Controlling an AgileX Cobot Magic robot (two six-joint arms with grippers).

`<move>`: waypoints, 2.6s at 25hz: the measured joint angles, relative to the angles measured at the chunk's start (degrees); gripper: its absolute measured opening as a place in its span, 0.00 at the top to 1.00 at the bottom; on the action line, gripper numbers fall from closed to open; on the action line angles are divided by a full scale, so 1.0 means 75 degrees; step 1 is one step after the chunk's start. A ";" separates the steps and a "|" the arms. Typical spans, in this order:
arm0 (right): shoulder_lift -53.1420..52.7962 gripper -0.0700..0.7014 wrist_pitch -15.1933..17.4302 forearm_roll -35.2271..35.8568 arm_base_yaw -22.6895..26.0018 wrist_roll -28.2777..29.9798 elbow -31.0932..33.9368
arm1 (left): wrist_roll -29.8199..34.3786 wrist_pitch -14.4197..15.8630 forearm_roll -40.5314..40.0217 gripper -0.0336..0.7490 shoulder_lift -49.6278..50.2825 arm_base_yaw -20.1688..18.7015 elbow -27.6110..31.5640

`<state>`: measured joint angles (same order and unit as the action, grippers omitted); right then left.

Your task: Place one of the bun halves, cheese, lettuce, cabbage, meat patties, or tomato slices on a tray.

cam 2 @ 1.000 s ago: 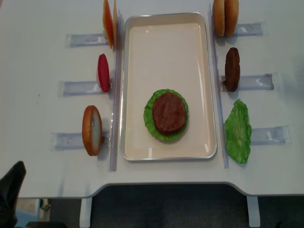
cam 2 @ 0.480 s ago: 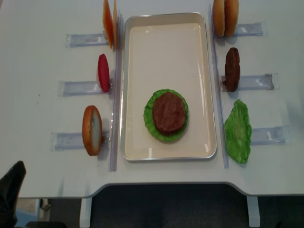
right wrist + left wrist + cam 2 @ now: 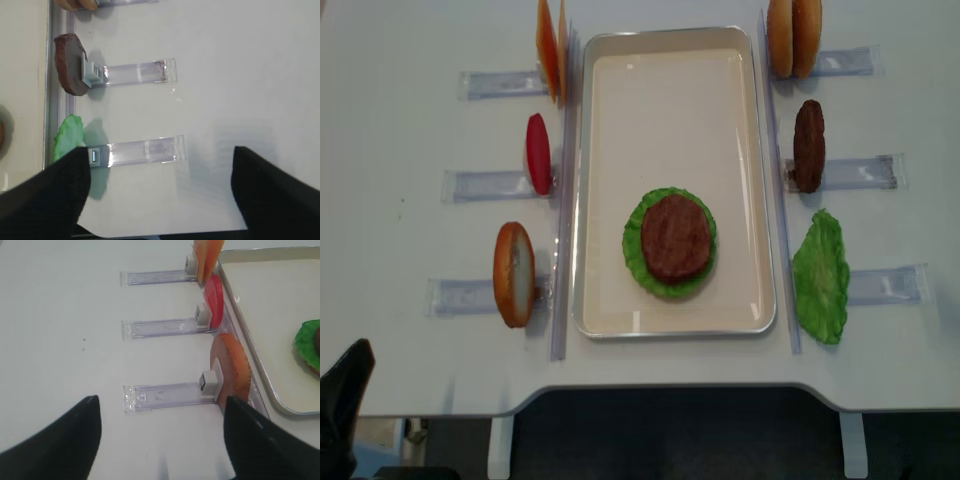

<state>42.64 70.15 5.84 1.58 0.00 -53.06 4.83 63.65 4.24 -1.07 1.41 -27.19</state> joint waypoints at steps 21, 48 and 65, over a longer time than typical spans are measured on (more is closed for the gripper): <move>-0.2227 0.19 -0.0003 -0.0567 0.0000 0.0000 0.1495 | 0.0000 0.0000 0.0000 0.22 0.0000 0.0000 0.0000; -0.5720 0.19 0.0008 -0.0575 0.0000 -0.0066 0.2252 | 0.0007 0.0000 0.0000 0.22 0.0000 0.0000 0.0000; -0.5727 0.26 0.0006 -0.0322 0.0000 0.0049 0.2856 | 0.0007 0.0000 0.0000 0.22 0.0000 0.0000 0.0000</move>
<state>-0.31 70.20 3.42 1.58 0.37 -31.64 4.88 63.65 4.24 -1.07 1.41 -27.19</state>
